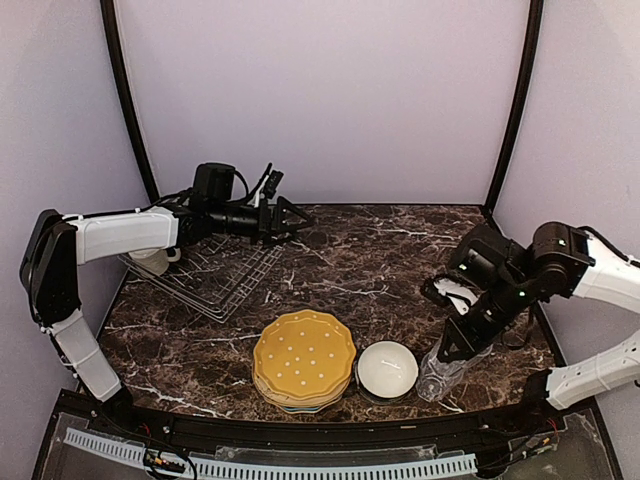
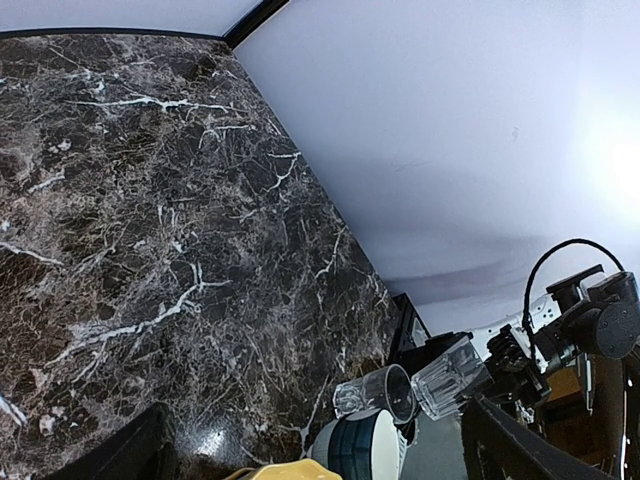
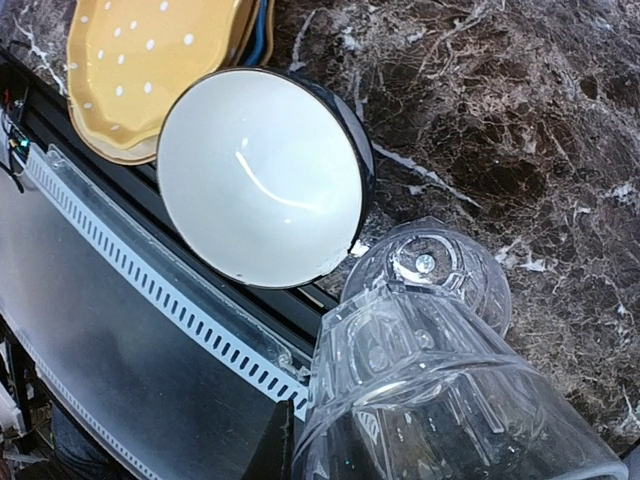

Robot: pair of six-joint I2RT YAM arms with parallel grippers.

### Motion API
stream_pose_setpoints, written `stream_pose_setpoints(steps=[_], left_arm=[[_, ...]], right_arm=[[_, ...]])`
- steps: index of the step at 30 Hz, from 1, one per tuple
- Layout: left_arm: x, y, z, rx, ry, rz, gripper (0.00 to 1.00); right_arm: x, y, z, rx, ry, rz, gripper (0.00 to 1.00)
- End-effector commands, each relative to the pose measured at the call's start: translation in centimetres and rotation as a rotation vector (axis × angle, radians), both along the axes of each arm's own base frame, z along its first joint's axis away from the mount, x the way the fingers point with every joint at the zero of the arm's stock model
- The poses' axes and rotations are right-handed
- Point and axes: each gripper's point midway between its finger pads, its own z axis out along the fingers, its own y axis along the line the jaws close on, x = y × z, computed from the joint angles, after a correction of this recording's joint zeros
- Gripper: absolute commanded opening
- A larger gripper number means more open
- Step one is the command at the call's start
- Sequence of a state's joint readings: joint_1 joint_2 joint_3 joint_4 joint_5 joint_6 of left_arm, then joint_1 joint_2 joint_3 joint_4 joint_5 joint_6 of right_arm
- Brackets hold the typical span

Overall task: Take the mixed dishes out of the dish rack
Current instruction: Place the cup on the cup.

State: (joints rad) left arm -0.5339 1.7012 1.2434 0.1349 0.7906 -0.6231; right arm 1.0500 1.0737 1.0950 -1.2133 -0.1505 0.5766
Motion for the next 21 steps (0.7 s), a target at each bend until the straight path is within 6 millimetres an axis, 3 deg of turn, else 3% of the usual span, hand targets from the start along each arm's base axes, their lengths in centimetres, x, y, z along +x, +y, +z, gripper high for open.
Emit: stream_pose_setpoints(steps=[1,13,21], left_arm=[[-0.1,0.1,1.8,-0.008,-0.051,-0.004,0.99],[-0.1,0.1,1.8,-0.007,-0.047,-0.004,0.99],[-0.1,0.1,1.7,-0.005,-0.043,-0.002,0.99]], right_arm=[[0.5,-0.2,-1.6,-0.072,-0.012,0.014,0.00],[0.6,-0.3,-4.0,-0.149,0.011,0.027,0.02],[0.7,0.6,-4.7,-0.128,0.013,0.034,0.12]])
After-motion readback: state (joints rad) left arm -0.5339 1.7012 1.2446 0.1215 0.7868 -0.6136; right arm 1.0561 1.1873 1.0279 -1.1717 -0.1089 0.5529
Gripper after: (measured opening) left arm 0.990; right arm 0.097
